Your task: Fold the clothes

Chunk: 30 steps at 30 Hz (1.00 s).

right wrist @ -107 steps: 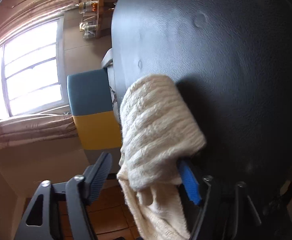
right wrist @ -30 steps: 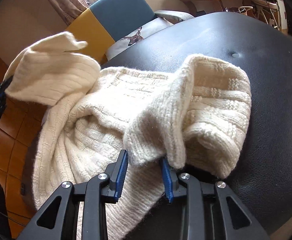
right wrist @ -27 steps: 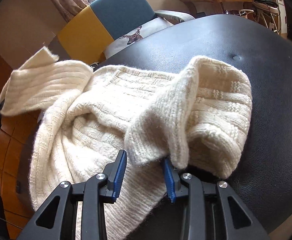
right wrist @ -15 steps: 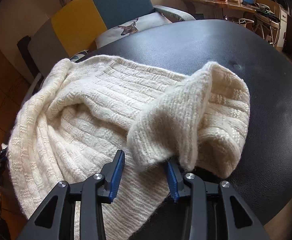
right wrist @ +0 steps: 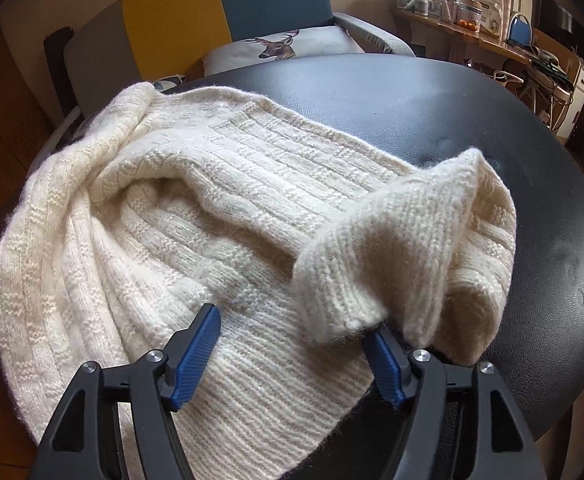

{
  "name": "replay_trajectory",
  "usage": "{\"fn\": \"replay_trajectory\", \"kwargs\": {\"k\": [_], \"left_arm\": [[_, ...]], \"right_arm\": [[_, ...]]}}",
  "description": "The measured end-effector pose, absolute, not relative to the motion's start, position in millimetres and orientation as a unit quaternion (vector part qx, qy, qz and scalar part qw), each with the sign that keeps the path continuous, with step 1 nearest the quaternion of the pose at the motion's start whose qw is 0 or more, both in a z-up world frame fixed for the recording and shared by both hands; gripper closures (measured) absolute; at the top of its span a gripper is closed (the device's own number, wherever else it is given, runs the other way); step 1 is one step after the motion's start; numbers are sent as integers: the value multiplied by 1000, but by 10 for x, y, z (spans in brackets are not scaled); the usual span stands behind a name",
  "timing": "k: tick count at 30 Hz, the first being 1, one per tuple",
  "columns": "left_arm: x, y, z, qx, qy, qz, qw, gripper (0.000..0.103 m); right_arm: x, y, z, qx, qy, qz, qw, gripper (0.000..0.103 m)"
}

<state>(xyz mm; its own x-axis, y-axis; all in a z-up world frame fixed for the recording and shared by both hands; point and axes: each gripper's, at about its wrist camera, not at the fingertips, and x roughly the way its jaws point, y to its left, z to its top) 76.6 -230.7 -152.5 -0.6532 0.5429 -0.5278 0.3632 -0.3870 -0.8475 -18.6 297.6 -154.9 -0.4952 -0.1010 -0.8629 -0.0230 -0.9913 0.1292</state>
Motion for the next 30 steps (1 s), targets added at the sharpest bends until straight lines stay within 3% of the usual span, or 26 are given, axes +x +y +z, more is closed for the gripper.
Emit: {"fn": "replay_trajectory", "kwargs": {"k": [2,9,10,12,13,17,23,26,30], "left_arm": [[589,-2293,-1456,-427,-547,718,62,31],[110,-2215,-1644,-520,-549,655,10,32],[115,-2226,-1720,-522,-560,643,-5,40],[181,-2274,-1738,-503,-569,650,-26,66],[227,-2306,-1722,-488,-572,659,-32,87],[438,-2494,-1500,-412,-564,714,-50,88],[529,-3016,-816,-318,-448,829,-108,88],[480,-3375,-815,-317,-412,840,-155,88],[277,-3775,-1255,-378,-409,809,-189,88]], "right_arm": [[-181,2985,-1553,499,-70,-863,22,30],[-141,2985,-1544,495,-71,-866,29,28],[-135,2996,-1543,493,-72,-866,32,28],[-122,3011,-1536,492,-76,-867,36,28],[-118,3017,-1531,493,-78,-866,38,28],[-117,3051,-1498,504,-91,-858,48,28],[-130,3002,-1498,513,-76,-854,43,28],[-153,2935,-1509,519,-55,-852,37,27],[-182,2874,-1523,528,-32,-848,33,26]]}}
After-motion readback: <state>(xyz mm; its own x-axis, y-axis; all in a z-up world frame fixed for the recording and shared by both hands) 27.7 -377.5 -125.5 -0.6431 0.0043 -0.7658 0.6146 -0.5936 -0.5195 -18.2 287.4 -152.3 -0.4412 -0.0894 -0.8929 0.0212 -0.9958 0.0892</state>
